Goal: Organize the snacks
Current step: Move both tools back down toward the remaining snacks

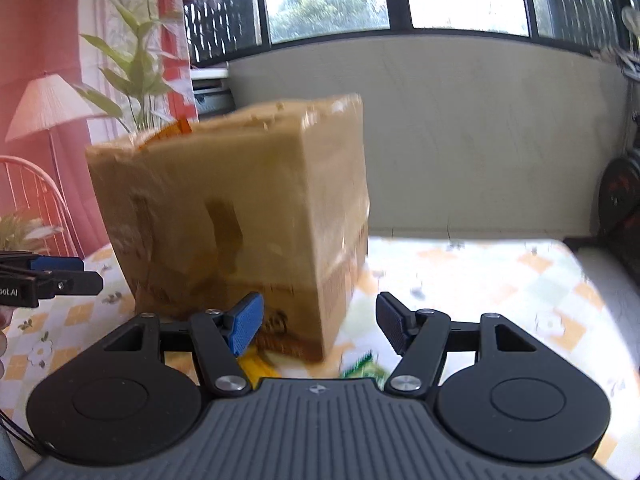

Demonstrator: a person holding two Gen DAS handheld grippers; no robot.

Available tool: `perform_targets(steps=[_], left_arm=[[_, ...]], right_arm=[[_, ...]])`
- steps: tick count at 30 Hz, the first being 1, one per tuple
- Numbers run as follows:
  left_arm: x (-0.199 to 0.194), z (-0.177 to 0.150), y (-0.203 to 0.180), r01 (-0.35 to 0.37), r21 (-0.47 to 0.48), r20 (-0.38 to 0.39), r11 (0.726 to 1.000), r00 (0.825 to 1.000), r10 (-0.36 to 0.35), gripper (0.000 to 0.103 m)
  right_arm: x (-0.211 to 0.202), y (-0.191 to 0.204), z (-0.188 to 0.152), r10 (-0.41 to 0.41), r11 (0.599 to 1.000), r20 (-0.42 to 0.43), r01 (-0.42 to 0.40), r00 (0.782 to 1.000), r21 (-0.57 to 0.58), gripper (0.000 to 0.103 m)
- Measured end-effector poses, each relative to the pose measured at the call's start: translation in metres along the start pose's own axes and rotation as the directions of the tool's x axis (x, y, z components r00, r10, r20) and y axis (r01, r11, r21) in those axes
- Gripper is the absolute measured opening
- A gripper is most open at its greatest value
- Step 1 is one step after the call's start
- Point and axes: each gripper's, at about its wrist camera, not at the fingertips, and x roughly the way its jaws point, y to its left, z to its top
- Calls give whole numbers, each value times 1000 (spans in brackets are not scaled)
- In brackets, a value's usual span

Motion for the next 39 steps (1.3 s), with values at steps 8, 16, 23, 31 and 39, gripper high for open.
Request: perform_targets(steps=[8, 16, 23, 31, 39], left_arm=[[24, -22, -3, 14, 21, -93, 1000, 996, -12, 73], [30, -33, 8, -4, 4, -128, 1000, 992, 4, 71], [34, -37, 6, 0, -6, -136, 1000, 991, -1, 71], [36, -38, 9, -6, -20, -137, 1000, 991, 4, 71], [36, -39, 10, -8, -32, -136, 999, 991, 3, 71]], right_arm=[[14, 21, -39, 7, 1000, -100, -10, 995, -26, 66], [15, 43, -62, -22, 990, -178, -4, 984, -143, 66], [19, 45, -61, -67, 954, -255, -13, 965, -299, 66], [51, 41, -53, -19, 960, -306, -68, 952, -271, 72], [79, 39, -40, 62, 958, -343, -153, 937, -244, 75]])
